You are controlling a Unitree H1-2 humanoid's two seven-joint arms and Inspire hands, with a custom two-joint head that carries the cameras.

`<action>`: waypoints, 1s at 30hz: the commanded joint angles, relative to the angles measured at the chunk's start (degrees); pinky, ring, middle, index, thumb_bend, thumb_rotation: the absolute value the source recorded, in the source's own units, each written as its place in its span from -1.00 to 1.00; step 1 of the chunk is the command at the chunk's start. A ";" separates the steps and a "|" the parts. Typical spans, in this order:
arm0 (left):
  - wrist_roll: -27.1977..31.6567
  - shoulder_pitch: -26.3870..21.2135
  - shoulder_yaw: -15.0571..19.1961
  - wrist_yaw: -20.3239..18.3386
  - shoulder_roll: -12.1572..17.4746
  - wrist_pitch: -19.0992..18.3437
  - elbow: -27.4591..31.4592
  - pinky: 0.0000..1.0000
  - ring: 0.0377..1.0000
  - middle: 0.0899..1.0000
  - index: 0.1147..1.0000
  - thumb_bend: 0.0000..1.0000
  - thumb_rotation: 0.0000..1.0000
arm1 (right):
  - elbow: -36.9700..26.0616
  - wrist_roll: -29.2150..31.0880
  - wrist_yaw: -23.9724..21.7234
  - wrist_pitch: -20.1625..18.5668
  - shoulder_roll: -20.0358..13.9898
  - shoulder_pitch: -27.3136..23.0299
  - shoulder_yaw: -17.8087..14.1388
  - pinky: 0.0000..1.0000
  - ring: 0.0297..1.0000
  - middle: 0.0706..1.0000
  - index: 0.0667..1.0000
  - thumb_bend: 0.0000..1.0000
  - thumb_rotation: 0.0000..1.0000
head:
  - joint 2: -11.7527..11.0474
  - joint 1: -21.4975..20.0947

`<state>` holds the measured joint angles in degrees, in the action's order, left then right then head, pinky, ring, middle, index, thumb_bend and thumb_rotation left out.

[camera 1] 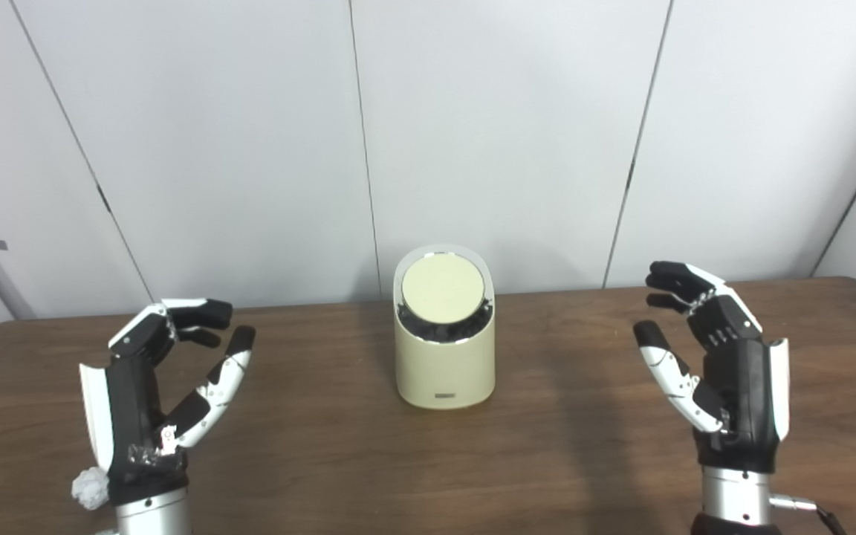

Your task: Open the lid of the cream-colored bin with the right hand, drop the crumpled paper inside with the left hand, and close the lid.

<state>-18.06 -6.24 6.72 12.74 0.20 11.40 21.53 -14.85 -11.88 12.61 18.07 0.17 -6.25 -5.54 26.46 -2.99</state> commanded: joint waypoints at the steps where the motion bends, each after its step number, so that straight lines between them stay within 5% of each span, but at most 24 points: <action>1: -0.48 -1.39 0.03 0.19 0.40 1.12 0.57 -0.13 0.02 0.04 -0.15 -0.05 -0.86 | -0.66 0.18 -0.07 1.91 -0.27 -1.06 -0.13 0.28 0.40 0.40 0.32 -0.40 -0.29 | 0.12 -0.04; 14: 0.07 -1.66 -0.40 -0.12 0.10 0.88 0.34 -0.12 0.03 0.04 -0.15 -0.05 -0.86 | 0.31 0.41 -0.15 1.84 -0.61 -1.33 -0.41 0.29 0.40 0.40 0.31 -0.42 -0.33 | -0.12 0.17; 18: -0.03 -1.73 -1.01 -0.47 0.01 0.58 0.18 -0.12 0.04 0.05 -0.15 -0.04 -0.86 | -0.30 0.39 -2.57 -0.93 -2.16 -1.18 0.53 0.39 0.49 0.46 0.39 -0.35 -0.21 | 0.00 0.56; 23: -1.14 -1.51 -1.74 -1.64 0.67 -1.11 0.40 -0.09 0.08 0.10 -0.15 -0.04 -0.85 | -1.88 -1.36 -4.22 -5.97 -2.78 -1.67 1.33 0.47 0.55 0.52 0.48 0.10 0.10 | 0.03 0.32; 30: -2.36 -1.97 -2.55 -2.31 0.68 -1.63 -0.16 -0.08 0.09 0.11 -0.15 -0.04 -0.85 | -5.86 -7.87 -9.57 -19.82 -4.82 -7.48 4.53 0.57 0.70 0.68 0.64 0.63 0.41 | -0.01 0.16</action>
<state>-19.82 -6.45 4.49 10.52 0.63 9.35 20.96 -18.08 -18.12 4.20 -0.40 -3.99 -10.18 -1.53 26.37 -2.81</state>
